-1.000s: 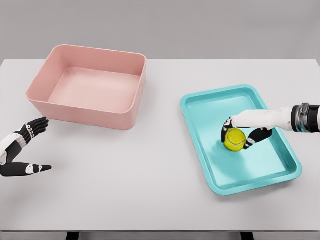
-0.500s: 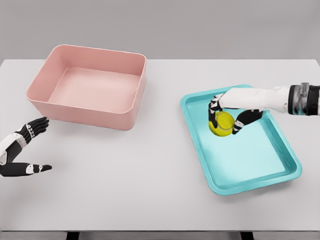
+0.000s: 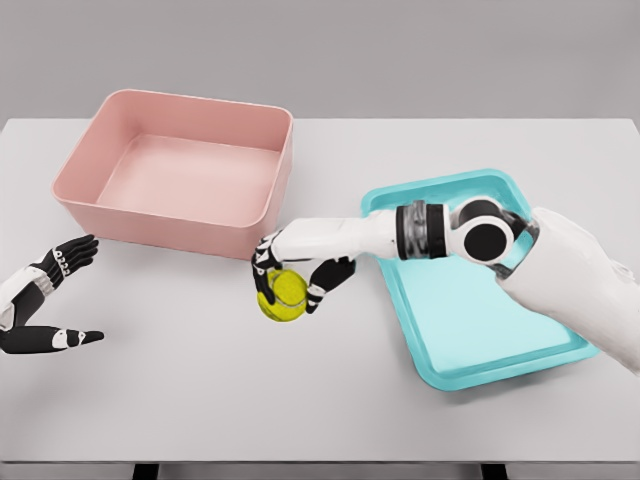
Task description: Put the tennis from the blue tray into the pink basket with both arms
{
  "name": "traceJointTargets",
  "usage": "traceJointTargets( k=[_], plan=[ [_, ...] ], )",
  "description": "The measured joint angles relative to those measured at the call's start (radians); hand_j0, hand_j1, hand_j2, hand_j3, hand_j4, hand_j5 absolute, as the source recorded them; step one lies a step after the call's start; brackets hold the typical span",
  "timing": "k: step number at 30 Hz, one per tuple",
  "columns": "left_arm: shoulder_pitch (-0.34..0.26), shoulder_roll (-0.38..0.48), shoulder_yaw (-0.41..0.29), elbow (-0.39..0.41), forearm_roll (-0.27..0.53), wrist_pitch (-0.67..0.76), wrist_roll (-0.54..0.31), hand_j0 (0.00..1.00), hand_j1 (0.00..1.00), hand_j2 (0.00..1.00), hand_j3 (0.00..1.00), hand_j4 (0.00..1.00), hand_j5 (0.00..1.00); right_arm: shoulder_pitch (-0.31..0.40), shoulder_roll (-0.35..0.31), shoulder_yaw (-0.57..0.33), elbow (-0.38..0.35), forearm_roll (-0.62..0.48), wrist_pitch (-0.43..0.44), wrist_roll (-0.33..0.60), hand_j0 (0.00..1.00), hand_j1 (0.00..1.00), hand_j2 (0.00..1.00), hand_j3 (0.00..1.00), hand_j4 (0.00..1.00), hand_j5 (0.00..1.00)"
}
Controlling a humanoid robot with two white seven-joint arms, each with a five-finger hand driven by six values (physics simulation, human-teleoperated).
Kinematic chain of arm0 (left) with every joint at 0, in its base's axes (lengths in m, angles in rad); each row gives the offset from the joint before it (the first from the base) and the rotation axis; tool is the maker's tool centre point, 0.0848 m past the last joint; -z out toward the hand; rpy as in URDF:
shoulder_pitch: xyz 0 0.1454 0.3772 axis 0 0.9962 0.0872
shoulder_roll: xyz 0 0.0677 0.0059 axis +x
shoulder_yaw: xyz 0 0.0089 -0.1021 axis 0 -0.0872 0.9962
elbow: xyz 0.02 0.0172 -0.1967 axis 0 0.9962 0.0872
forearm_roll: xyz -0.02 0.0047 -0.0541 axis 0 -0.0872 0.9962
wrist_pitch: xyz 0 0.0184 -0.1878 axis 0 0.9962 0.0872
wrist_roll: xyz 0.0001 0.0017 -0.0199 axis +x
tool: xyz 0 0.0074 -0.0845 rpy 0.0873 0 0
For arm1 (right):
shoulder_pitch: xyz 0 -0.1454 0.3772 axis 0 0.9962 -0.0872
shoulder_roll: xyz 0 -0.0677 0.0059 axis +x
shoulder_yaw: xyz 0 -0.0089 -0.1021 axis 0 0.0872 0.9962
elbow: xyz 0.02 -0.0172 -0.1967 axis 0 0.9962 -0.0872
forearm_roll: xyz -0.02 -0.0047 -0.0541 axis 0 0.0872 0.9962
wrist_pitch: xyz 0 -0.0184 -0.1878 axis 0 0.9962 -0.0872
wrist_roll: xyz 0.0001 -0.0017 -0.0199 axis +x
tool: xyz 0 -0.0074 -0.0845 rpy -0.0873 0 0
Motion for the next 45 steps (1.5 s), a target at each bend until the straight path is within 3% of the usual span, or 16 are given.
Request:
traceJointTargets(
  k=[4,7,13,17,20,22,27,30,35,45],
  plan=[
    [0.002,0.000,-0.001,-0.001,-0.007,0.000,-0.002,1.00,1.00,1.00,1.00,1.00,1.00,0.015,0.049,0.019,0.035,0.040,0.000,0.000,0.37,0.37,0.37,0.37,0.37,0.37],
    [0.003,0.000,-0.008,-0.007,-0.020,0.000,-0.006,1.00,1.00,1.00,1.00,1.00,1.00,0.015,0.057,0.022,0.040,0.050,-0.001,0.000,1.00,1.00,1.00,1.00,1.00,1.00],
    [0.005,-0.002,-0.016,-0.021,-0.077,0.000,-0.009,1.00,1.00,1.00,1.00,1.00,1.00,0.012,0.045,0.019,0.012,0.055,-0.005,-0.001,1.00,1.00,1.00,1.00,1.00,1.00],
    [0.003,-0.028,-0.019,-0.031,-0.121,0.000,-0.008,1.00,1.00,1.00,1.00,1.00,1.00,0.017,-0.014,-0.040,-0.044,0.049,-0.014,0.000,1.00,1.00,1.00,1.00,1.00,1.00],
    [0.002,-0.037,-0.028,-0.039,-0.142,0.000,-0.008,1.00,1.00,1.00,1.00,1.00,1.00,0.052,-0.109,-0.140,-0.138,0.006,-0.067,0.000,1.00,1.00,1.00,1.00,1.00,1.00],
    [0.000,-0.040,-0.039,-0.042,-0.150,0.000,-0.008,1.00,1.00,1.00,1.00,1.00,1.00,0.081,-0.191,-0.202,-0.171,-0.055,-0.159,-0.001,1.00,1.00,1.00,1.00,1.00,1.00],
    [-0.030,-0.080,-0.052,-0.060,-0.223,0.000,-0.007,1.00,1.00,1.00,1.00,1.00,1.00,0.225,-0.413,-0.368,-0.185,-0.173,-0.263,0.000,1.00,1.00,1.00,1.00,1.00,1.00],
    [-0.052,-0.098,-0.051,-0.084,-0.267,0.000,-0.008,1.00,1.00,1.00,1.00,1.00,1.00,0.287,-0.496,-0.465,-0.173,-0.216,-0.278,0.000,1.00,1.00,1.00,1.00,1.00,1.00],
    [-0.061,-0.125,-0.050,-0.110,-0.317,0.000,-0.007,1.00,1.00,1.00,1.00,1.00,1.00,0.319,-0.541,-0.522,-0.168,-0.237,-0.285,0.000,1.00,1.00,1.00,1.00,1.00,1.00],
    [-0.086,-0.220,-0.064,-0.136,-0.375,0.000,-0.006,1.00,1.00,1.00,1.00,1.00,1.00,0.370,-0.578,-0.533,-0.174,-0.240,-0.287,0.000,1.00,1.00,1.00,1.00,1.00,1.00]
  ],
)
